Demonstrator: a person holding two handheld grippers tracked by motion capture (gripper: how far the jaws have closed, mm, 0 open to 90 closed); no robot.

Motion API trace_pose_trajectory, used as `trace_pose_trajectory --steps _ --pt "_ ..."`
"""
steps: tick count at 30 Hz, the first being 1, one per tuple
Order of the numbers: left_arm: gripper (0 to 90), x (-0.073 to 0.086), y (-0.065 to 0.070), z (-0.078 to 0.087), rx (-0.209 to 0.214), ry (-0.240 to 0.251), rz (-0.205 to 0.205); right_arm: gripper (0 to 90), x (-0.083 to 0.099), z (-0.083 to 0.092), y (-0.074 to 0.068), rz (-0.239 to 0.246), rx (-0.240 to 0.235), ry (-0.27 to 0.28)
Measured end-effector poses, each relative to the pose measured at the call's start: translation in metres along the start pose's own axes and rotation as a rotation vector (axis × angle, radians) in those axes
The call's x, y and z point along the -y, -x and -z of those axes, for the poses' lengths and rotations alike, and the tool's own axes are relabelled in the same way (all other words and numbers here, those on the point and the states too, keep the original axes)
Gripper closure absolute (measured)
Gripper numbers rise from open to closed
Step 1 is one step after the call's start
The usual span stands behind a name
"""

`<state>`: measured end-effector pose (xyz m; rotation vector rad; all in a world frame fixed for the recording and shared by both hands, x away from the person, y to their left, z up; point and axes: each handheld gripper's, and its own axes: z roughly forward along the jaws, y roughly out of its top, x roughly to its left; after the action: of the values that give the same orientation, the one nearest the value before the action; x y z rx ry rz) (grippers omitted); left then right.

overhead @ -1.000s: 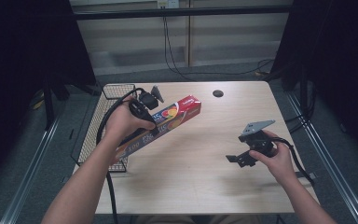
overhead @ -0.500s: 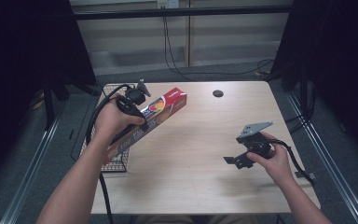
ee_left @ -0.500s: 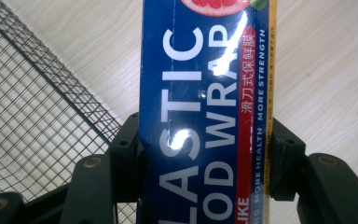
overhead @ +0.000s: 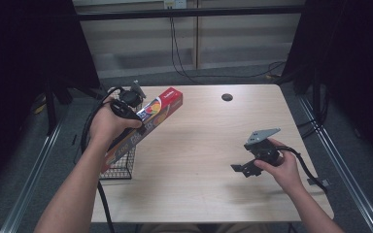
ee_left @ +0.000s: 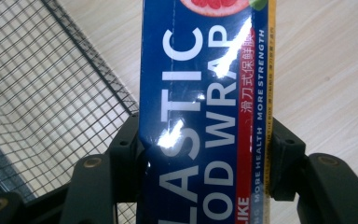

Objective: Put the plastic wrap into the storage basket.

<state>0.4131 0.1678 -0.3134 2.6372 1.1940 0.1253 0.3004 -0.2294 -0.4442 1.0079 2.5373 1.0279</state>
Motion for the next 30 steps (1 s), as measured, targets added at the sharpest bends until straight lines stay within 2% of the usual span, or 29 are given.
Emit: trace_pose_trajectory --steps 1,6,9,13,24,25,27,30 --pt "43.0 0.001 -0.002 0.001 0.002 0.003 0.009 5.2 0.0 -0.001 0.0 0.005 -0.015 0.004" --pt "42.9 0.008 -0.008 0.004 -0.018 0.002 0.038 5.2 0.0 -0.003 -0.002 0.005 -0.011 -0.003" --pt "42.9 0.012 -0.012 0.004 -0.017 0.013 0.072 5.3 0.001 -0.004 -0.003 0.006 -0.019 -0.002" --pt "42.9 0.016 -0.016 0.002 -0.03 -0.011 0.098 5.3 0.001 -0.008 -0.004 0.009 -0.02 -0.008" --pt "42.7 0.024 -0.026 0.0 -0.066 0.007 0.197 5.2 0.001 -0.008 -0.005 0.017 -0.018 -0.013" --pt "42.7 0.026 -0.028 -0.001 -0.077 0.027 0.229 5.2 0.001 -0.008 -0.005 0.017 -0.017 -0.015" --pt "42.7 0.027 -0.029 -0.001 -0.078 0.019 0.229 5.3 0.001 -0.008 -0.005 0.016 -0.019 -0.018" --pt "42.7 0.031 -0.032 -0.003 -0.088 0.025 0.261 5.3 0.002 -0.009 -0.005 0.02 -0.023 -0.018"
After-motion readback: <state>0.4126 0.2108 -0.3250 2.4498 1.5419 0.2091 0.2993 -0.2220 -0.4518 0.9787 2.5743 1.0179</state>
